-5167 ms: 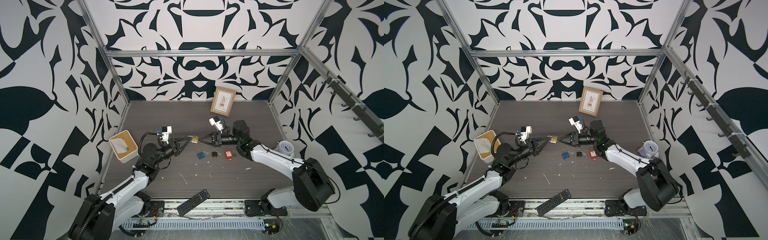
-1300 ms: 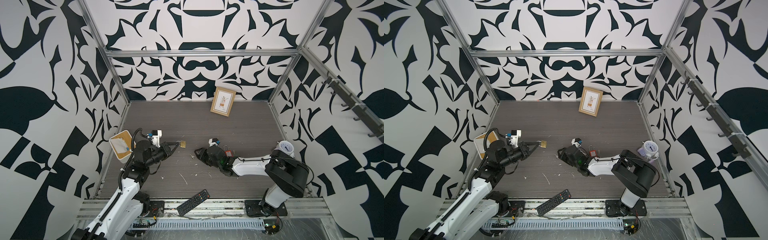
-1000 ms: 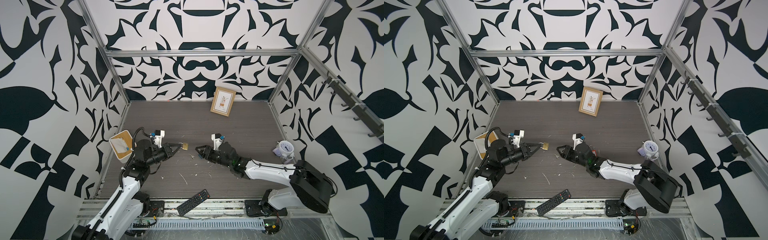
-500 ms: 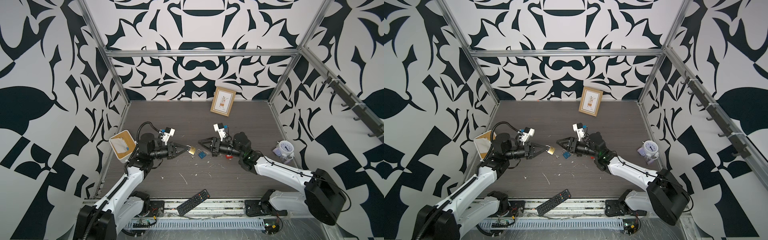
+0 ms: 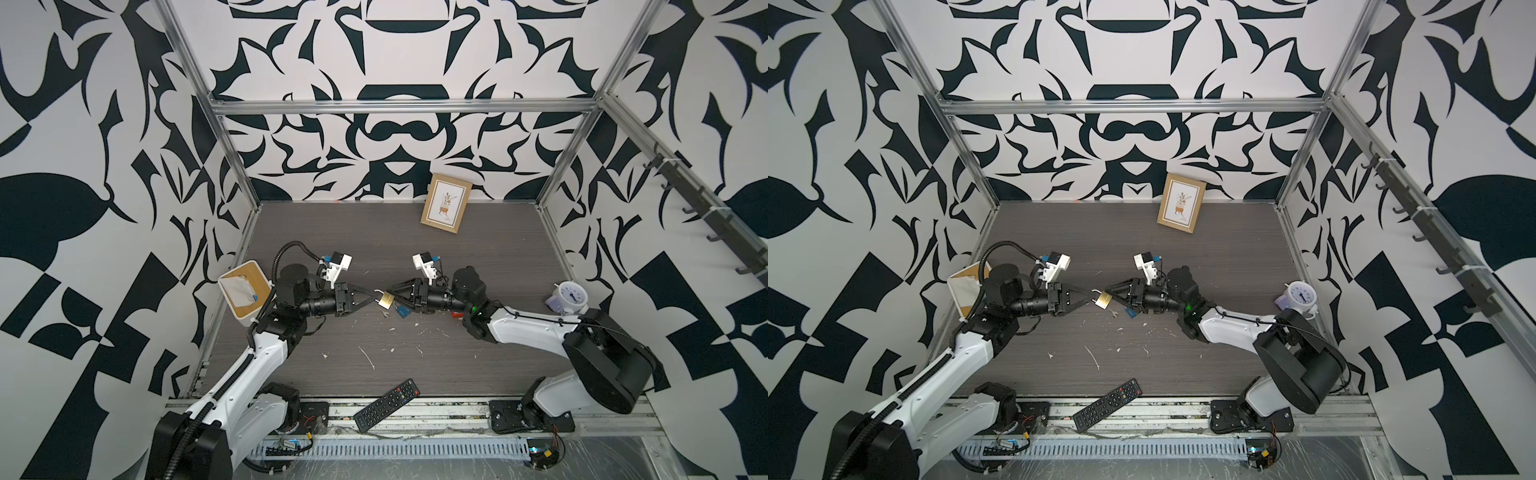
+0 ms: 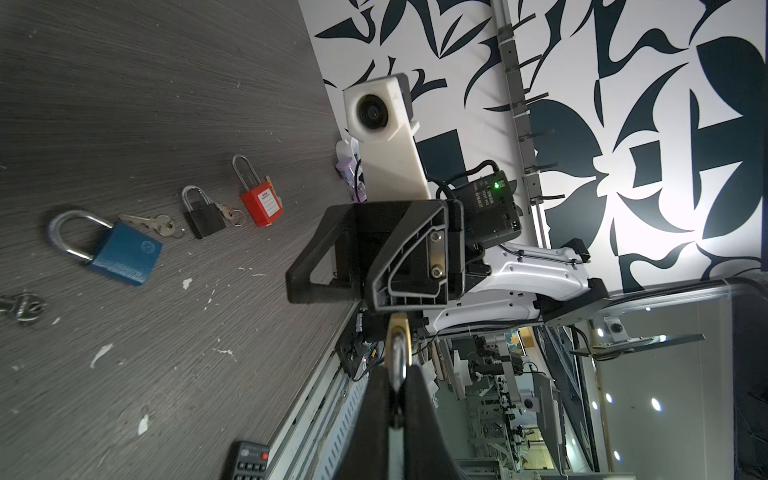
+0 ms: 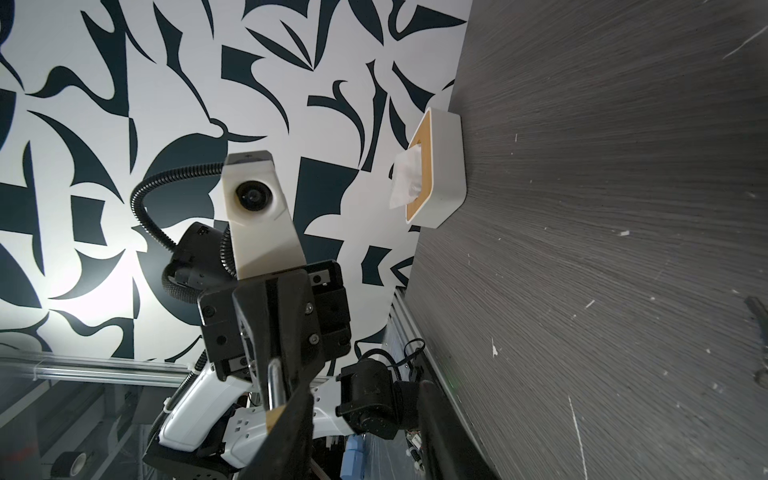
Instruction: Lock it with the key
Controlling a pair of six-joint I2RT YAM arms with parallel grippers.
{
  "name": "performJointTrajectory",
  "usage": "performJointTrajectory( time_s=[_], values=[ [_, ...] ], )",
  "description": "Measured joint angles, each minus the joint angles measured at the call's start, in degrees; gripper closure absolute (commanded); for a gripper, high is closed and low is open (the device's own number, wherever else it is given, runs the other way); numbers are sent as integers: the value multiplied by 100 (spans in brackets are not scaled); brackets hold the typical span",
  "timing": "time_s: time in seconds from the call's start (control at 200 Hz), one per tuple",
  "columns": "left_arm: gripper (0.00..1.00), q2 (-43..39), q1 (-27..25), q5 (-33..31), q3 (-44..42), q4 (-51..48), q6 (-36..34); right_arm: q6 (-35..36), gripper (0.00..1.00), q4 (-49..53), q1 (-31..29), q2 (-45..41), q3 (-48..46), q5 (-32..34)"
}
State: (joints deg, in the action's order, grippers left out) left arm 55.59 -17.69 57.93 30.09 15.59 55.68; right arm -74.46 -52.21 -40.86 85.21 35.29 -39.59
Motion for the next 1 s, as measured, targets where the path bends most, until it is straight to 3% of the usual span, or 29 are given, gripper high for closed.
performJointTrajectory(
  time_s=[0.245,0.575,0.625,0.86,1.0],
  values=[
    [100,35,0,11,0,55,7,26,53,149,-11,-442,-72,118],
    [100,92,0,11,0,234,103,157,57,192,-181,-522,-26,-22],
    [100,107,0,13,0,271,131,184,61,214,-260,-474,17,-61],
    [100,118,0,39,-9,374,232,293,100,173,-402,-415,109,-155],
    [100,116,0,37,-11,393,280,280,100,90,-402,-415,87,-129]
  ],
)
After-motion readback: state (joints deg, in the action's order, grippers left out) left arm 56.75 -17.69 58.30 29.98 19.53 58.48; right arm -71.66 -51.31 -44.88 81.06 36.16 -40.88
